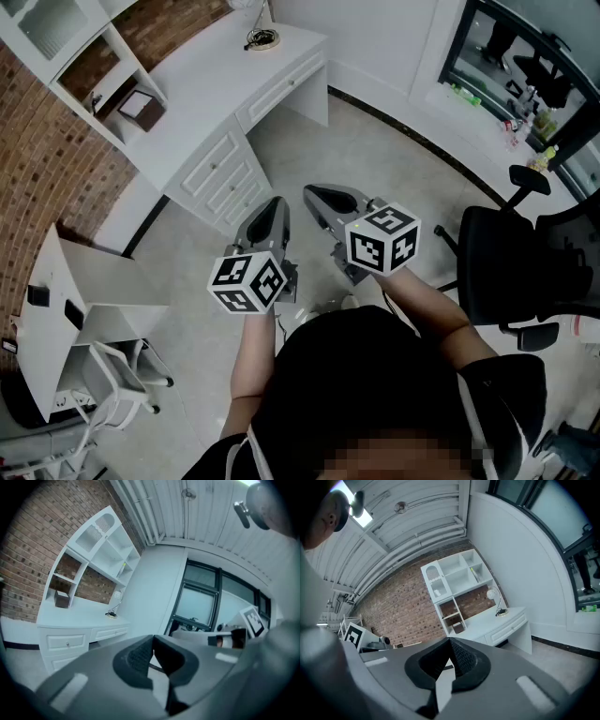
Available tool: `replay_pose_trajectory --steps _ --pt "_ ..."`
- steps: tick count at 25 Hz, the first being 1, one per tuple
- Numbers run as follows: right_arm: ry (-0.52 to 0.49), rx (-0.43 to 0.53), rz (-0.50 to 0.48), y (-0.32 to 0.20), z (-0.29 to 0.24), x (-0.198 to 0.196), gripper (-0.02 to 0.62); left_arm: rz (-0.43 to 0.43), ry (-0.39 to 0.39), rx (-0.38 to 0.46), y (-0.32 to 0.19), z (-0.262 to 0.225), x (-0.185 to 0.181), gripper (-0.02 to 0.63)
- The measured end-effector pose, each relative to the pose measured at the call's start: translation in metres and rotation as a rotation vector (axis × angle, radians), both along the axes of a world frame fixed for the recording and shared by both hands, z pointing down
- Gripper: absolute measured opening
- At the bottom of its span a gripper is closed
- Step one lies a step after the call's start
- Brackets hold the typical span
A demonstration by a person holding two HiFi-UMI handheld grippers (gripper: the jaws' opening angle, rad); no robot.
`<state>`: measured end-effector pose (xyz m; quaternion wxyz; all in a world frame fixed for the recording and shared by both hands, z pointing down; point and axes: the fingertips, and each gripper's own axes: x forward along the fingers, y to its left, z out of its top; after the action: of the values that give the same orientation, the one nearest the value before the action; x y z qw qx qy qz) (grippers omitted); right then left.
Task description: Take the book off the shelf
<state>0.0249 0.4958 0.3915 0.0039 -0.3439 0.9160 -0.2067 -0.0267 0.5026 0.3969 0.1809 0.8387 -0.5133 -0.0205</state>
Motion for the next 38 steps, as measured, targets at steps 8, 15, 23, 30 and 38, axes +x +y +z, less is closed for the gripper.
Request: replay_pose_trajectory --steps 8,15,23,30,38 --pt "-0.013 -0.011 0.0 -0.008 0.002 0.01 -0.002 0.011 -0.022 -0.016 -0.011 0.006 0.014 0.006" --pt "-0.043 -0.026 -0.006 -0.023 0.001 0.028 -0.002 0.014 -0.028 -0.026 -0.029 0.009 0.035 0.006" --pt "-0.029 -0.039 -0.015 -0.042 0.012 0.062 -0.002 0.0 -0.073 -0.019 -0.046 0.013 0.069 0.006" --pt "-0.041 -0.066 -0.026 -0.058 0.022 0.075 -0.002 -0.034 -0.067 -0.027 -0.066 0.015 0.075 0.006" --pt "-0.059 -0.096 -0.012 -0.089 0.029 0.074 -0.002 -0.057 -0.085 -0.049 -0.097 0.025 0.064 0.006"
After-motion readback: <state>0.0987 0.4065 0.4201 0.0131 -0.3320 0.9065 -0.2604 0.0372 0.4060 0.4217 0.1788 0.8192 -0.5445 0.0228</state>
